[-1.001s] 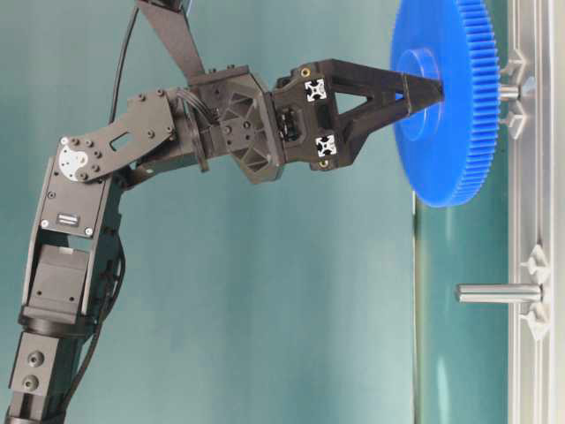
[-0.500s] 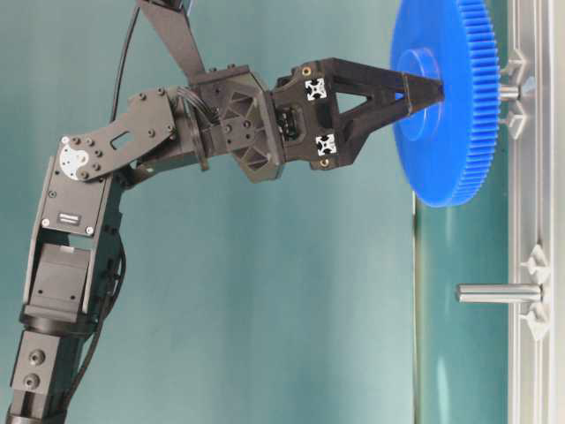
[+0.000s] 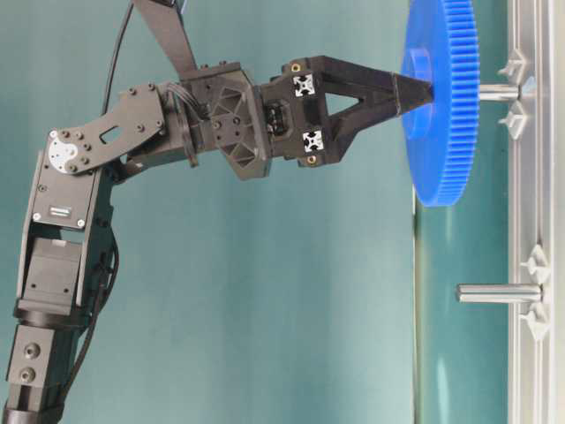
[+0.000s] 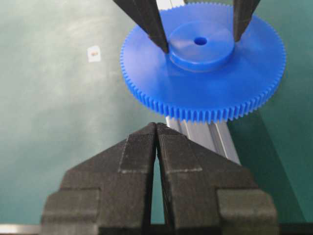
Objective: Insert the large gear onto the shaft.
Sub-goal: 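Align the gear's center hole above the right metal shaft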
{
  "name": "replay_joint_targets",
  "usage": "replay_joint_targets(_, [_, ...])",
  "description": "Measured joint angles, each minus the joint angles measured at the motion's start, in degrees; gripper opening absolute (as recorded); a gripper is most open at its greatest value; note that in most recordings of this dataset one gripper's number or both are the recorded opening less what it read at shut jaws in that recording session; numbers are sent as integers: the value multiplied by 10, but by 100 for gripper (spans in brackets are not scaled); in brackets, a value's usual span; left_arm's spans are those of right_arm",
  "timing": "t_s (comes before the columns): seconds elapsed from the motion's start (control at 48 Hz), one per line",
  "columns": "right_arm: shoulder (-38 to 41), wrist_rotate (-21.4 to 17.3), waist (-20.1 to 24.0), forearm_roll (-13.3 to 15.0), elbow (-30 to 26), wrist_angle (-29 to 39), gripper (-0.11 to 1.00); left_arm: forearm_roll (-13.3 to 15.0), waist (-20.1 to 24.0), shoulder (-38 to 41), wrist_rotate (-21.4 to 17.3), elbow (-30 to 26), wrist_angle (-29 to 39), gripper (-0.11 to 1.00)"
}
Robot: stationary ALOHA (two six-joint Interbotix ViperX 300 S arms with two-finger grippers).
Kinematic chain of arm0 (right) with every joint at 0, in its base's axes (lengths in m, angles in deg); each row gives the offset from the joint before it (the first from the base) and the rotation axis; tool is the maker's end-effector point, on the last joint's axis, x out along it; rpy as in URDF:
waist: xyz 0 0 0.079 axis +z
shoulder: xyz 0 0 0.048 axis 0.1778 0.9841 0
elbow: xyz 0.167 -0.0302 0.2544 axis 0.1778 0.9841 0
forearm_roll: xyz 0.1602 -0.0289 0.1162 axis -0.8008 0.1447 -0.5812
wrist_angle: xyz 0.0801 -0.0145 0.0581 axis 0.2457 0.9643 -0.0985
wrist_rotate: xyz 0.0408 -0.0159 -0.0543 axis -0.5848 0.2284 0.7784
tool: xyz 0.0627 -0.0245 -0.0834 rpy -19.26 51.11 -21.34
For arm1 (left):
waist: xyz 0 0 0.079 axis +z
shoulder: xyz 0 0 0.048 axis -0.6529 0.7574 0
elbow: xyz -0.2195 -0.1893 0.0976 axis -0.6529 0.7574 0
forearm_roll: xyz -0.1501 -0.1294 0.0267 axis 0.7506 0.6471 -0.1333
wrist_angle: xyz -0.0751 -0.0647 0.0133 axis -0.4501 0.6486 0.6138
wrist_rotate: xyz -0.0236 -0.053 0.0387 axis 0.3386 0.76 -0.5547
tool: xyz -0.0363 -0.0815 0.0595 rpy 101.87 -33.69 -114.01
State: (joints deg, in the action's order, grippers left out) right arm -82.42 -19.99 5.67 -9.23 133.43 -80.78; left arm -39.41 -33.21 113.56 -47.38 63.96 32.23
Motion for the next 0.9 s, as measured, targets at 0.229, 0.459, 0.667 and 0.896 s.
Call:
replay_joint_targets(0.229, [0, 0, 0, 0, 0, -1, 9, 0, -2, 4, 1, -3, 1, 85])
replay_joint_targets(0.459, [0, 0, 0, -1, 0, 0, 9, 0, -11, 8, 3, -3, 3, 85])
replay_joint_targets(0.667, [0, 0, 0, 0, 0, 0, 9, 0, -14, 9, 4, -3, 3, 85])
replay_joint_targets(0.896, [-1, 0, -1, 0, 0, 0, 9, 0, -14, 9, 4, -3, 3, 85])
